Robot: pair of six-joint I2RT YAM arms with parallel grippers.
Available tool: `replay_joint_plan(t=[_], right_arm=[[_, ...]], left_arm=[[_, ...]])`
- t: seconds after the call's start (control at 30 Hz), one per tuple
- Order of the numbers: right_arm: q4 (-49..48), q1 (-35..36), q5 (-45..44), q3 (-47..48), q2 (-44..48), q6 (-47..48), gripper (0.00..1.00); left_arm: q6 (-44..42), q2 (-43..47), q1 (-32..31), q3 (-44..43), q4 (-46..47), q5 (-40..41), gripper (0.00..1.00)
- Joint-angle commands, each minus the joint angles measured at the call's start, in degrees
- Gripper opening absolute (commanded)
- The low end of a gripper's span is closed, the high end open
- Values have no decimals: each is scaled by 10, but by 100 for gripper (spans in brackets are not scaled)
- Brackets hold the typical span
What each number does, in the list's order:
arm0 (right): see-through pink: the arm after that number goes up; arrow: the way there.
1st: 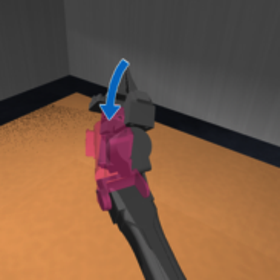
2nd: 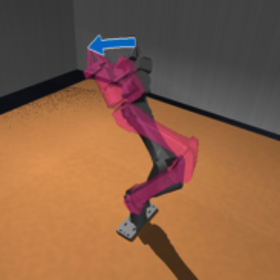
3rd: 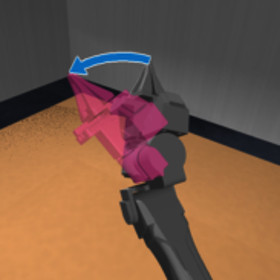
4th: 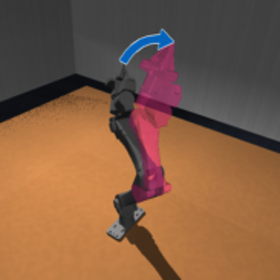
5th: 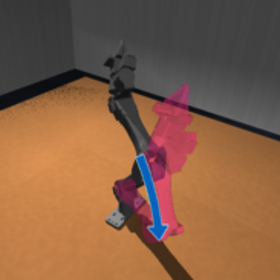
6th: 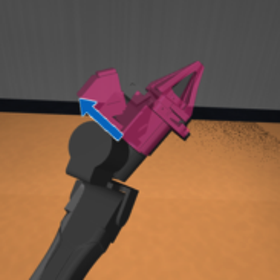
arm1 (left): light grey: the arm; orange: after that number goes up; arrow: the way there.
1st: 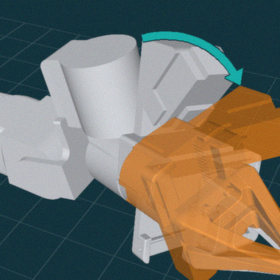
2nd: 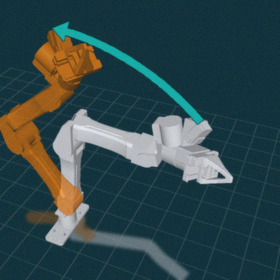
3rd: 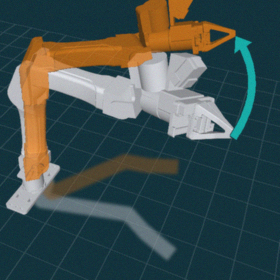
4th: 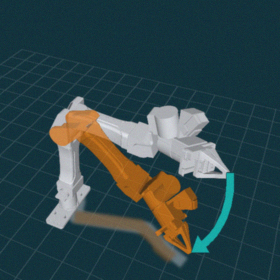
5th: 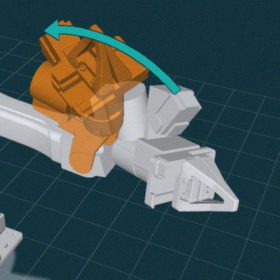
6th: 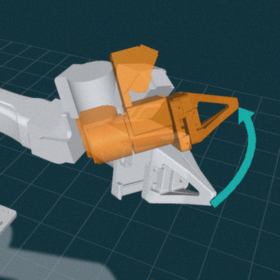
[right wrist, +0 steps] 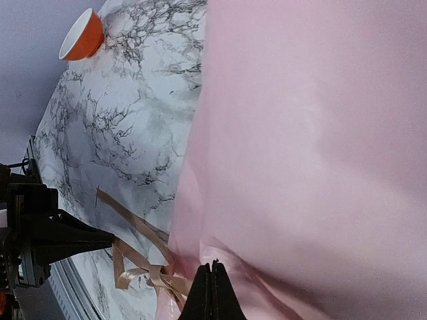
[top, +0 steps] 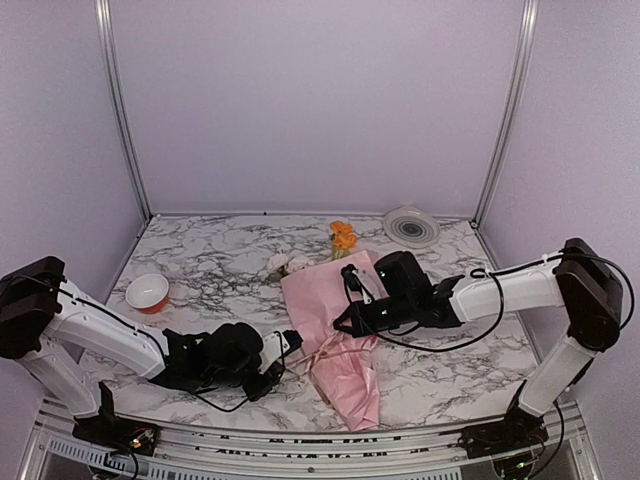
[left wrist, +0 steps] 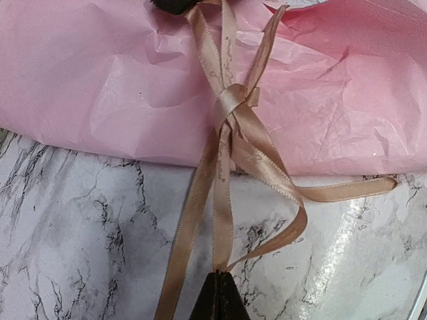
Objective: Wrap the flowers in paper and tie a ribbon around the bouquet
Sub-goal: Tie the half-tied ribbon around the folded bouquet.
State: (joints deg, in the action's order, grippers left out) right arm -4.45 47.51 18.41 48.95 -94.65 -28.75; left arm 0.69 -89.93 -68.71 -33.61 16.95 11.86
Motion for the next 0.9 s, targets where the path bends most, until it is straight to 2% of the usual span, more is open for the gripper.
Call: replay_joint_plan(t=[0.0, 0.27, 0.53, 0.87], right_arm=[[4, -25, -40, -30, 54, -17, 0], [44, -51, -72, -92, 116, -9, 0], [61, -60, -83, -136, 129, -12, 0], [92, -77, -112, -167, 154, -15, 0]], left_arm=[[11, 12, 25, -3, 19, -15, 0], [26, -20, 64, -26, 19, -34, 0], [60, -45, 106, -46, 13, -36, 0], [70, -90, 111, -68, -23, -55, 0]])
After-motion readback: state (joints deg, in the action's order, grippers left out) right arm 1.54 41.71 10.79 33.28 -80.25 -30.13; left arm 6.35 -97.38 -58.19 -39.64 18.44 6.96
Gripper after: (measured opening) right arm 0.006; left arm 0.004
